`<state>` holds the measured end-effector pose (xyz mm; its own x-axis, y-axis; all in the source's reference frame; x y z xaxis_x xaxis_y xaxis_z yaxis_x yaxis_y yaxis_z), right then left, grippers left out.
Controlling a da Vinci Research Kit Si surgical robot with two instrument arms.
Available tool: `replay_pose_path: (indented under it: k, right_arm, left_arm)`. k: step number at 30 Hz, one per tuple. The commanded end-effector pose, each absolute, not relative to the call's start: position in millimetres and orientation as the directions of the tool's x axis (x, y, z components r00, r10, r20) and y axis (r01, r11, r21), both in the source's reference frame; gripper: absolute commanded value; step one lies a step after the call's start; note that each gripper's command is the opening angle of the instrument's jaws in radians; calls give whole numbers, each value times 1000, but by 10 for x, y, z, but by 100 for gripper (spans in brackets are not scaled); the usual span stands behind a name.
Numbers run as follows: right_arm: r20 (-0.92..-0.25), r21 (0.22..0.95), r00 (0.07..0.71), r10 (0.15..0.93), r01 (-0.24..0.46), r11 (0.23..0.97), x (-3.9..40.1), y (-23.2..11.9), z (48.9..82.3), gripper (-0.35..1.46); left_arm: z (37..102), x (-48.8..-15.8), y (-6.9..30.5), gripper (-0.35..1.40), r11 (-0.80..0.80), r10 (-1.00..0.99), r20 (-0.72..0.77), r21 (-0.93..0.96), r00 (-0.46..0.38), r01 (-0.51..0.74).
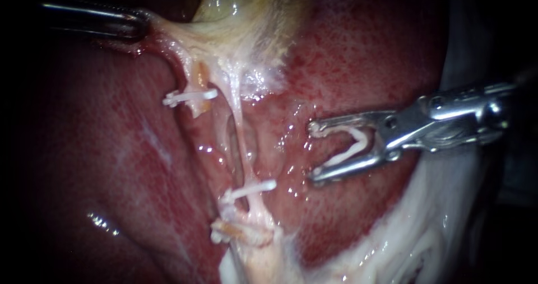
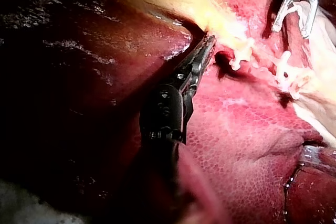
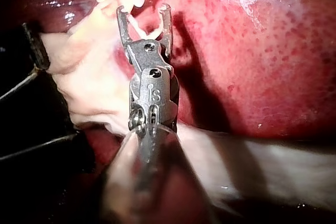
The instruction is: Clipping second clip right tube
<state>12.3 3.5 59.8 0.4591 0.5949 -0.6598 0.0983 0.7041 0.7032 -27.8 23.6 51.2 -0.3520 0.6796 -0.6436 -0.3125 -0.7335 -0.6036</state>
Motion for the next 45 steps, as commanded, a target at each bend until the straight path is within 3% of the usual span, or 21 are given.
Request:
replay_pose_path:
  k: [1, 11, 19, 31, 37, 45]
  right_arm:
    - [-652, 713, 456, 605, 98, 695, 127, 33, 600, 50]
    - [-598, 773, 455, 660, 110, 625, 168, 20, 624, 50]
    - [-577, 806, 405, 710, 138, 576, 191, 18, 638, 50]
    - [-495, 865, 289, 819, 252, 434, 202, 16, 632, 50]
    - [-469, 869, 275, 839, 315, 382, 208, 12, 624, 50]
    - [-473, 864, 280, 836, 335, 376, 206, 11, 622, 42]
  left_arm:
    - [512, -278, 236, -35, -734, 679, -644, -603, -353, -312]
    - [509, -279, 235, -35, -734, 680, -643, -603, -352, -314]
    - [509, -280, 234, -35, -733, 680, -644, -602, -352, -317]
    - [509, -280, 234, -35, -733, 680, -644, -601, -352, -317]
    - [509, -281, 234, -35, -733, 680, -644, -601, -352, -318]
    - [510, -281, 234, -35, -733, 680, -644, -601, -352, -317]
